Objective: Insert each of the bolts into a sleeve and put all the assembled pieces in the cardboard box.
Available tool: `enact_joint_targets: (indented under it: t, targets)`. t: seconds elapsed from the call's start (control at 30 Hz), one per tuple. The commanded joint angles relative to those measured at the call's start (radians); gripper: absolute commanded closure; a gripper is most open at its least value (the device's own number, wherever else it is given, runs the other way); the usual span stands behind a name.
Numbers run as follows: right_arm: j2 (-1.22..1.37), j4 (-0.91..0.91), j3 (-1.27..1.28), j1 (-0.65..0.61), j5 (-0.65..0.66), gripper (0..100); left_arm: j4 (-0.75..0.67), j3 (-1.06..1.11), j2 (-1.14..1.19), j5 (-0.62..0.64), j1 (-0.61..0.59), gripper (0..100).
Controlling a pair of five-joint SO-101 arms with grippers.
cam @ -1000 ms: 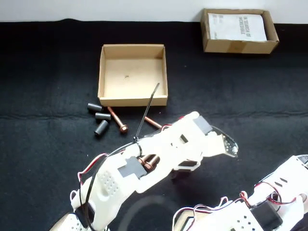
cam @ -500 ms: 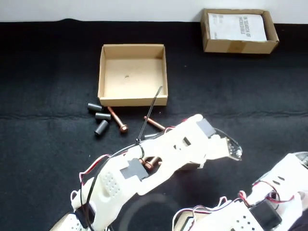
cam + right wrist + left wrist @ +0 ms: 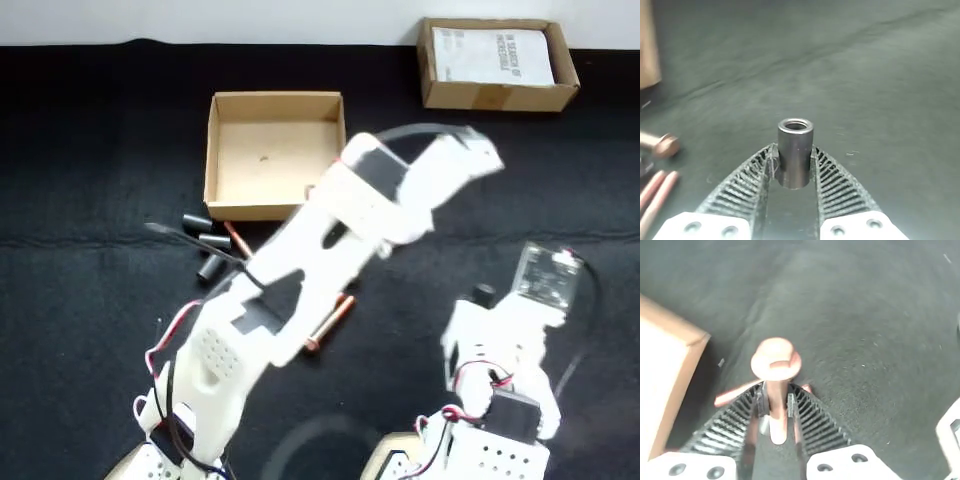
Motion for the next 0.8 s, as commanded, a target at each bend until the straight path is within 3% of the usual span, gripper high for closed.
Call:
enact_joint_targets:
  t: [0.0, 0.17, 0.3, 0.63, 0.77]
  targets:
    - [-0.007, 0.005, 0.012, -0.166, 0.058, 99.1, 0.008, -0.076, -0.074, 0.107, -0.073, 99]
    - [-0.007, 0.005, 0.070, -0.369, 0.126, 99.1, 0.008, -0.074, -0.249, 0.270, -0.110, 99]
    - [-0.007, -0.030, 0.108, -0.483, 0.123, 99.1, 0.011, 0.004, -0.401, 0.295, -0.107, 99]
    - [-0.007, -0.263, 0.137, -0.561, 0.121, 99.1, -0.008, 0.636, -1.001, 0.296, -0.108, 99]
    - [-0.007, -0.314, 0.145, -0.601, 0.121, 99.1, -0.153, 0.921, -1.230, 0.296, -0.142, 99]
